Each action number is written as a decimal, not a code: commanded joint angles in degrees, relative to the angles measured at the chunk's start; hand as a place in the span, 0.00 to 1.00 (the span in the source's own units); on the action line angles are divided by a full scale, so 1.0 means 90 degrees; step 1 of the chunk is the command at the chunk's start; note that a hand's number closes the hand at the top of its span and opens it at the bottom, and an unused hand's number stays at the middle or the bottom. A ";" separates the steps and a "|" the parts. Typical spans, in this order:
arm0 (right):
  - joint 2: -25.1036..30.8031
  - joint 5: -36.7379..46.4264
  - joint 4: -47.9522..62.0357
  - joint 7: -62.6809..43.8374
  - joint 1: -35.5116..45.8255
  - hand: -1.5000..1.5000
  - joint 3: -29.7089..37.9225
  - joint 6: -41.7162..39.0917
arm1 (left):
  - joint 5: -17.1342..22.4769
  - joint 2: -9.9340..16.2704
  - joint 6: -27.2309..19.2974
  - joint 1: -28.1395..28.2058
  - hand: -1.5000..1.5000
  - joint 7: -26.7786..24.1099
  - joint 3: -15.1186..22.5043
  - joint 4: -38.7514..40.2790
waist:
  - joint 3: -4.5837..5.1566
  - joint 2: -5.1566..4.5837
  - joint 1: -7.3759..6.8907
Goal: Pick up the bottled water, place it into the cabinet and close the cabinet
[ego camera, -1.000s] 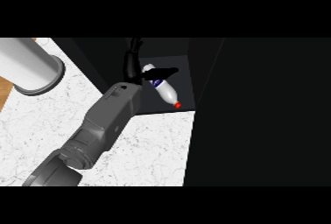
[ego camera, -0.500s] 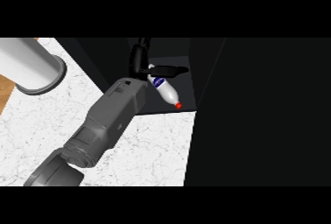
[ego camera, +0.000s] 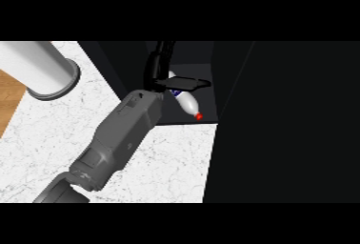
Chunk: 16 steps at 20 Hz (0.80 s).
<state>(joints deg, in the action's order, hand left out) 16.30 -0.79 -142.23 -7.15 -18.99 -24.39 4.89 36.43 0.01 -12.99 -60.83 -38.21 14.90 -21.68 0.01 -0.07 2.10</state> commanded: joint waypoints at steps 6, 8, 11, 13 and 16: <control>-0.0006 0.0145 -0.0781 -0.0734 0.0148 0.00 -0.0150 0.0072 | 0.0203 -0.0001 -0.0236 0.1576 1.00 0.0474 0.0732 -0.2188 | 0.0003 0.0049 -0.0239; 0.0228 -0.0081 -0.0819 -0.0758 0.0018 0.00 0.0353 -0.0016 | -0.0006 0.0170 -0.0265 0.2166 1.00 0.0931 0.0832 -0.3043 | 0.0000 0.0095 -0.0395; 0.0265 0.0549 -0.0447 -0.0626 0.0336 0.00 -0.0184 -0.0139 | -0.0182 0.0378 -0.0583 0.2827 1.00 0.1136 0.1105 -0.4047 | 0.0003 0.0088 -0.0397; 0.0693 0.0326 -0.0628 -0.0739 0.0096 1.00 -0.0078 -0.0456 | -0.0232 0.0592 -0.0578 0.3414 1.00 0.1178 0.1263 -0.4441 | 0.0001 0.0101 -0.0394; 0.0746 0.0352 -0.0320 -0.1195 0.0668 1.00 -0.0365 -0.0609 | -0.0248 0.0862 -0.0530 0.3967 1.00 0.1446 0.1402 -0.5216 | 0.0004 0.0064 -0.0410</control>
<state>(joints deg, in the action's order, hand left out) 21.02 -0.01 -142.30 -12.57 -15.46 -25.76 1.42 34.82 5.05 -17.49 -32.16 -27.43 25.57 -60.15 0.01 0.69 -1.33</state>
